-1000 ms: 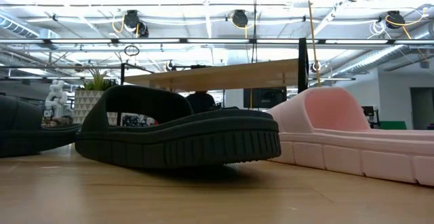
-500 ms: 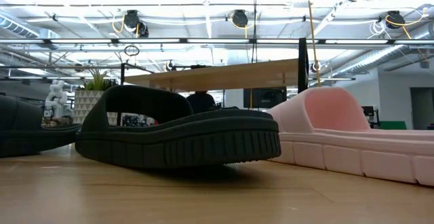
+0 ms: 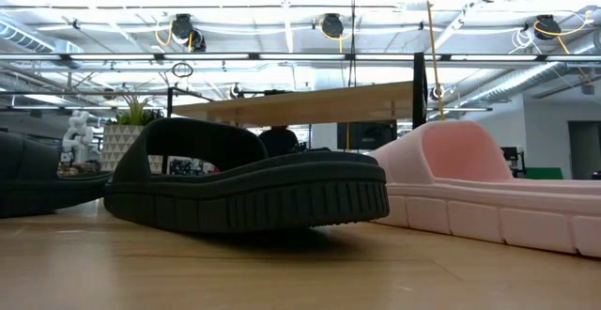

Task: Pick and place slides into the shelf
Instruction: Put the left black slipper on the shelf

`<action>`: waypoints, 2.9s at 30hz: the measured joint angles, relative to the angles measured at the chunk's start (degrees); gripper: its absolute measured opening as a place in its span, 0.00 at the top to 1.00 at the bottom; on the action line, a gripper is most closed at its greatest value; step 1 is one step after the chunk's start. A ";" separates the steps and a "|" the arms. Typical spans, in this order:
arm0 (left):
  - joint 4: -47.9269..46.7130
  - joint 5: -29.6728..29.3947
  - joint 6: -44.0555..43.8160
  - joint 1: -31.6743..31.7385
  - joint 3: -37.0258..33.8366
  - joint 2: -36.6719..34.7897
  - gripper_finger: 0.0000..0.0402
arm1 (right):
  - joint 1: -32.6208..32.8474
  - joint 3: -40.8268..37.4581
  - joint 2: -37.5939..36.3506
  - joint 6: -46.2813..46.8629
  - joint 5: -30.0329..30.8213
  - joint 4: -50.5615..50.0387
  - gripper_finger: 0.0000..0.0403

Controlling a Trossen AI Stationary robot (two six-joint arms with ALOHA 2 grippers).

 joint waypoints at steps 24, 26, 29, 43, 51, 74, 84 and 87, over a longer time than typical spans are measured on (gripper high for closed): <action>4.00 -2.67 7.97 1.68 -0.06 5.24 0.52 | 0.01 0.00 0.00 -0.13 0.00 0.00 0.70; 4.00 -2.75 8.03 1.72 -0.06 6.17 0.52 | 0.01 -0.02 0.00 -0.11 0.00 0.00 0.70; 3.98 -2.96 9.01 1.72 -0.06 7.55 0.52 | 0.00 -0.02 0.00 -0.11 0.00 0.00 0.70; 1.60 -4.47 10.17 2.49 -0.06 10.84 0.53 | 0.01 -0.02 0.00 0.02 0.00 0.00 0.70; -2.72 -4.71 10.25 4.17 -0.06 10.84 0.53 | 0.00 -0.02 0.00 0.02 0.00 0.01 0.70; -0.52 0.28 12.29 6.63 0.33 8.81 0.99 | 0.01 -0.02 0.00 -1.44 4.33 -0.41 0.70; -15.11 -5.28 8.64 7.55 6.06 -3.08 1.00 | 0.01 -0.02 0.00 -1.44 4.28 -1.06 0.70; -15.75 -7.93 13.19 10.21 6.35 -6.53 1.00 | 0.01 -0.04 0.02 -1.44 4.26 -1.86 0.70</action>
